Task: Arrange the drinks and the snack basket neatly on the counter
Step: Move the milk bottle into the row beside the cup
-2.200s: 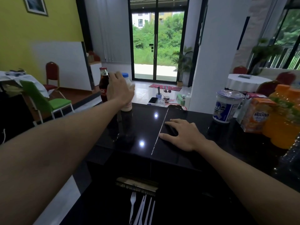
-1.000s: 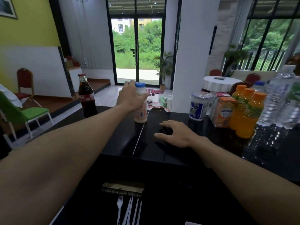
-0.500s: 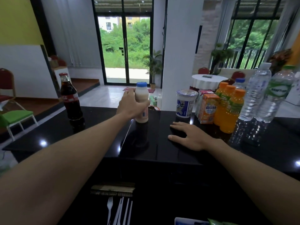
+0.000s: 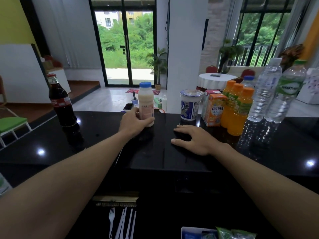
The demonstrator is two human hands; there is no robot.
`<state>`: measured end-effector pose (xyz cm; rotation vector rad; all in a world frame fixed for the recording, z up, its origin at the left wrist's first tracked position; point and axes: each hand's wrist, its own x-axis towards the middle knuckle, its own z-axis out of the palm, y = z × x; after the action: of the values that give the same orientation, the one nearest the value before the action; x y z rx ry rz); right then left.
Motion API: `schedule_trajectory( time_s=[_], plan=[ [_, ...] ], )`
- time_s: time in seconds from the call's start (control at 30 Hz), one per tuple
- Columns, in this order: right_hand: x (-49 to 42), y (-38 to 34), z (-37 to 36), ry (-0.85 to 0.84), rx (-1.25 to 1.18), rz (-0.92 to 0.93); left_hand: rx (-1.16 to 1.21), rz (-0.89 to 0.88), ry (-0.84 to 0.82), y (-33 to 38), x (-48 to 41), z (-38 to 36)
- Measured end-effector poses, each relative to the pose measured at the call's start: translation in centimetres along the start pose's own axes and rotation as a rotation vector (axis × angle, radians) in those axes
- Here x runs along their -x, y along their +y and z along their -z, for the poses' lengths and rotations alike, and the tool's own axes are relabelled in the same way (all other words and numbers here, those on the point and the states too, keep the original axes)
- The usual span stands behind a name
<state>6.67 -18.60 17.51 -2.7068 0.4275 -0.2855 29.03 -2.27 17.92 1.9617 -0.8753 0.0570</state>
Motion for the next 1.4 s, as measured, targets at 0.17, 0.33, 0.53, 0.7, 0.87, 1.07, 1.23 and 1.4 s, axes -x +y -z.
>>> schedule_trajectory(
  time_s=[0.17, 0.33, 0.53, 0.7, 0.87, 1.07, 1.23, 1.4],
  plan=[
    [-0.1, -0.2, 0.0, 0.007, 0.002, -0.003, 0.047, -0.004, -0.055, -0.2, -0.4, 0.4],
    [0.0, -0.3, -0.1, 0.011, 0.010, -0.007, 0.031, 0.004, -0.034, 0.7, -1.0, -0.8],
    [-0.1, -0.3, -0.1, 0.011, 0.009, -0.009, -0.014, 0.003, -0.016, 2.2, -2.4, -3.4],
    [-0.1, -0.3, 0.0, 0.011, 0.019, 0.000, -0.032, 0.007, 0.003, 2.8, -3.4, -5.3],
    [-0.1, -0.4, 0.1, 0.007, 0.023, -0.005, -0.046, -0.014, 0.019, 3.0, -3.7, -6.4],
    [0.1, -0.7, 0.3, 0.007, 0.030, -0.001, -0.050, -0.064, -0.130, 2.8, -4.1, -6.1],
    [0.1, -0.6, 0.2, 0.012, 0.035, 0.001, -0.033, -0.094, -0.185, 3.3, -4.5, -7.0],
    [0.0, -0.6, 0.2, -0.004, 0.039, -0.006, -0.034, -0.107, -0.186, 3.0, -4.6, -8.0]
  ],
)
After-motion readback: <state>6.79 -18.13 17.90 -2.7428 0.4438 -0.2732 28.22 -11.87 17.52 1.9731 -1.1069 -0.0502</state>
